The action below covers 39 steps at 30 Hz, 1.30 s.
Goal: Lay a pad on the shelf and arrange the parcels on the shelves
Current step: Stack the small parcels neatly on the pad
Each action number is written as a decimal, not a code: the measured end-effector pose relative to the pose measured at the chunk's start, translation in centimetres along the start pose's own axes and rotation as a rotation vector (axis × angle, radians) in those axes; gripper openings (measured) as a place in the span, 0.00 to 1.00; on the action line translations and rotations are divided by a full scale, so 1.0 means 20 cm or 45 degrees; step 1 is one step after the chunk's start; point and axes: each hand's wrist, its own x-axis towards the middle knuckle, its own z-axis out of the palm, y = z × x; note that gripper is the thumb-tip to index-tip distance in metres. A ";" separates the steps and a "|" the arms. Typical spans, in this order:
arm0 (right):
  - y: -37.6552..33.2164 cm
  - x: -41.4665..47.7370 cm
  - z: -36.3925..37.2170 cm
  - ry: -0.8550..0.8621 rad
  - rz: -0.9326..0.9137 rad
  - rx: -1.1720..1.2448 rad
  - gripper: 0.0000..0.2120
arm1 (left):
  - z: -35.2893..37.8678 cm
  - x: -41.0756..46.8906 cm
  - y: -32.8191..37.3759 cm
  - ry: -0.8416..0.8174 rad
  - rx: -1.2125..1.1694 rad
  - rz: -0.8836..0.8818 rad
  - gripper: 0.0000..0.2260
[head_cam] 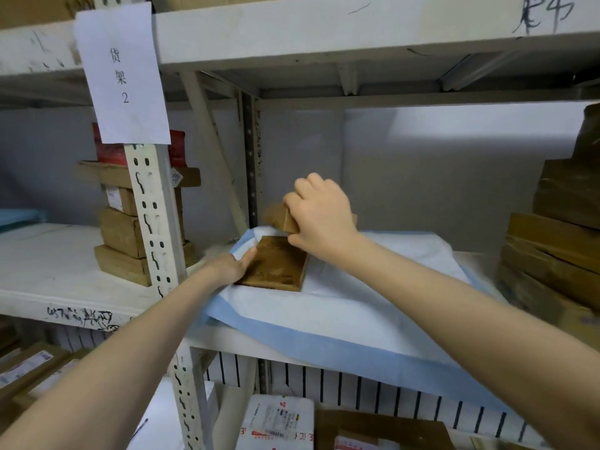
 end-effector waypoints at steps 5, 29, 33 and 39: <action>-0.28 0.03 0.16 -0.160 -0.207 0.043 0.14 | -0.06 0.02 0.04 0.033 -0.025 -0.015 0.23; -0.02 -0.03 0.32 -1.261 1.515 1.596 0.17 | -0.09 0.06 0.10 0.142 -0.040 0.156 0.21; -0.02 -0.05 0.28 -1.371 1.404 1.384 0.22 | -0.05 0.04 0.11 0.320 -0.014 0.301 0.17; -0.02 -0.09 0.28 -1.099 1.419 1.381 0.21 | -0.02 -0.12 0.25 0.496 0.005 0.889 0.07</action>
